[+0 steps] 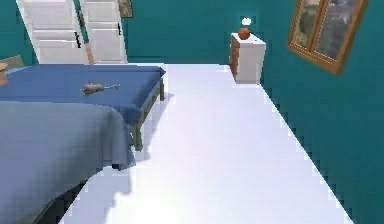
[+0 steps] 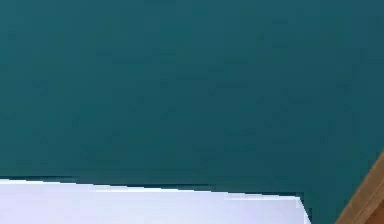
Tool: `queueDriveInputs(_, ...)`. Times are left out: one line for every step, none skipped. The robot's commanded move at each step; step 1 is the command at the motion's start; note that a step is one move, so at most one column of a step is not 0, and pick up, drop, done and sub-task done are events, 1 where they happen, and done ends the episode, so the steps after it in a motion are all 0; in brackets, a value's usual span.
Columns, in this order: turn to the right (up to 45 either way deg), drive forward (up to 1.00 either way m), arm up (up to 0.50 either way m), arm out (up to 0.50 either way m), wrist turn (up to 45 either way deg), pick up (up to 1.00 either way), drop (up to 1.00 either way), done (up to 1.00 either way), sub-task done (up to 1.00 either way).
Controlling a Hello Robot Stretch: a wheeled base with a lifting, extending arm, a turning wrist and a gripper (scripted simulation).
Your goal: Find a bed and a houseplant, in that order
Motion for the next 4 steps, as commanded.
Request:
queueDriveInputs(0.0,1.00,0.00,0.00,0.0,0.00,0.00,0.00,0.00)
queueDriveInputs(0.0,1.00,0.00,0.00,0.0,0.00,0.00,0.00,0.00)
queueDriveInputs(0.0,1.00,0.00,0.00,0.0,0.00,0.00,0.00,0.00)
queueDriveInputs(0.0,0.50,0.00,0.00,0.0,0.00,0.00,0.00,0.00)
